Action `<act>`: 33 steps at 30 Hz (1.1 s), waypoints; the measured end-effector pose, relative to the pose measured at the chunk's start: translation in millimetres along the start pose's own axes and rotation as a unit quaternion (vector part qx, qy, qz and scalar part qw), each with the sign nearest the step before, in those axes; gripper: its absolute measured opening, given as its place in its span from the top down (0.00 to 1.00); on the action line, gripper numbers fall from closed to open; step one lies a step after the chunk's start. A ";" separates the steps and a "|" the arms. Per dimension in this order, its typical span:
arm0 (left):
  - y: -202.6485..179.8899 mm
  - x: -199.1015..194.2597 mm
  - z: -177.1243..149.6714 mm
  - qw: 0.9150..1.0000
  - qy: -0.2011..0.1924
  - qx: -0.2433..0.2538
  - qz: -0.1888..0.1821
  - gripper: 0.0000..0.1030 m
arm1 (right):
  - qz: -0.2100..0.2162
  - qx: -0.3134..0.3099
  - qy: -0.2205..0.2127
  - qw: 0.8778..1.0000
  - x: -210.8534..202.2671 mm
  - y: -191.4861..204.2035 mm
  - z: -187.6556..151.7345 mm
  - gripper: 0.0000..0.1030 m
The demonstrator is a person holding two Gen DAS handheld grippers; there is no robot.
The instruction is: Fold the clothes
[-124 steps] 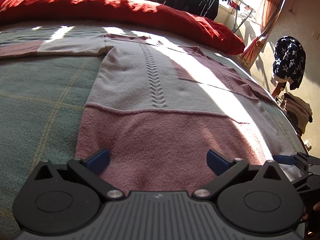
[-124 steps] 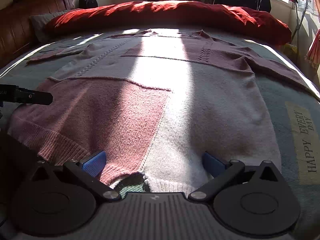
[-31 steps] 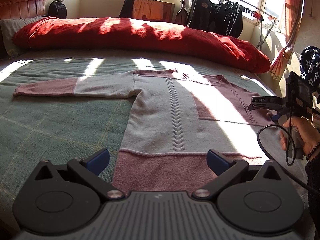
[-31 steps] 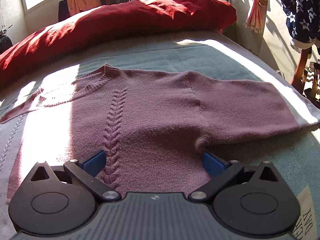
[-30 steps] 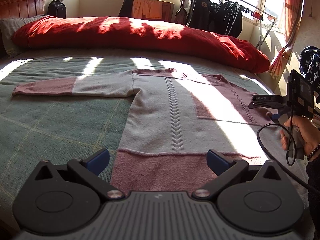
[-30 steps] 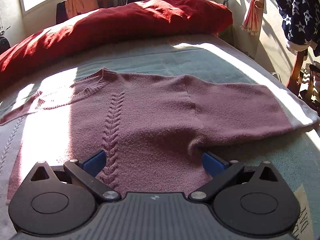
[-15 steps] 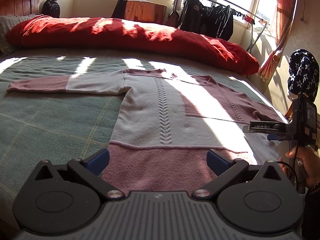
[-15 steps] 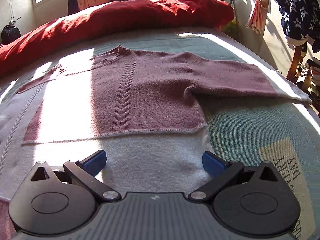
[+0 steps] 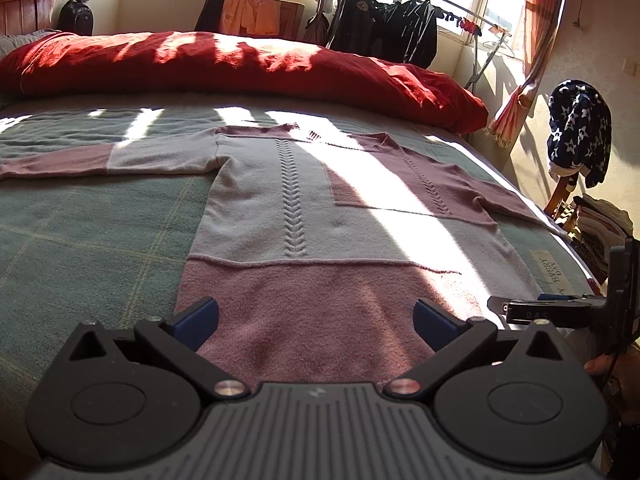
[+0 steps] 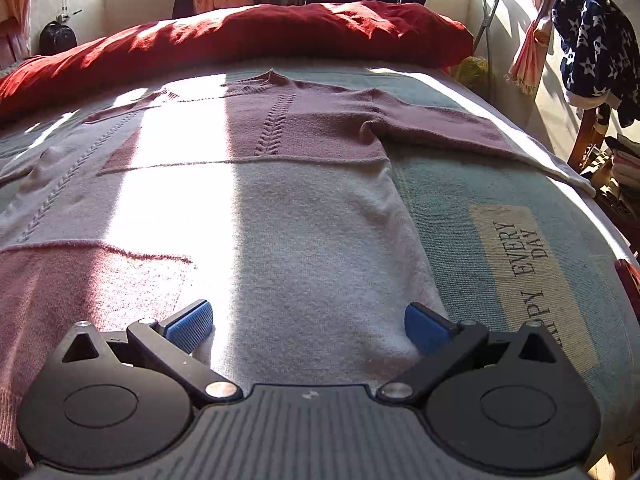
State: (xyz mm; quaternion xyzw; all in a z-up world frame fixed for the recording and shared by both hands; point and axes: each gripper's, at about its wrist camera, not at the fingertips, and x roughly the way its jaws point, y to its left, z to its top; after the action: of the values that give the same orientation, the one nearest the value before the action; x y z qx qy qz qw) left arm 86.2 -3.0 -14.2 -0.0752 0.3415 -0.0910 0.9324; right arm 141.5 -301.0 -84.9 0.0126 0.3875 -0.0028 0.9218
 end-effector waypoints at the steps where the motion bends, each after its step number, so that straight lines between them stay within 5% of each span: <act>1: -1.3 -1.5 -0.8 1.000 -0.001 0.002 -0.002 0.00 | 0.004 0.002 0.003 1.000 -4.1 -2.9 -3.7 0.00; 12: -13.9 -17.6 -14.6 1.000 -0.007 0.010 -0.008 0.00 | 0.047 -0.013 -0.003 0.999 -57.6 -22.6 -64.5 0.00; 21: -12.1 -3.8 -17.0 1.000 0.011 0.003 -0.020 0.00 | 0.075 -0.003 -0.042 0.996 -66.6 -23.9 -46.6 0.00; 27: -7.9 27.2 -30.1 0.998 0.053 -0.004 -0.019 0.00 | 0.076 -0.003 -0.005 0.997 -49.9 -25.0 -54.8 0.00; 33: -3.8 43.6 -48.2 0.997 0.079 -0.007 -0.012 0.00 | 0.093 -0.012 -0.016 0.995 -64.0 -30.4 -54.3 0.00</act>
State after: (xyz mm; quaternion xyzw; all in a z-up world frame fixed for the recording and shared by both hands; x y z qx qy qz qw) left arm 87.1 -20.1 -77.0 -0.0781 0.4140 -0.1053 0.9008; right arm 57.5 -330.3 -77.8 0.0378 0.3700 0.0878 0.9241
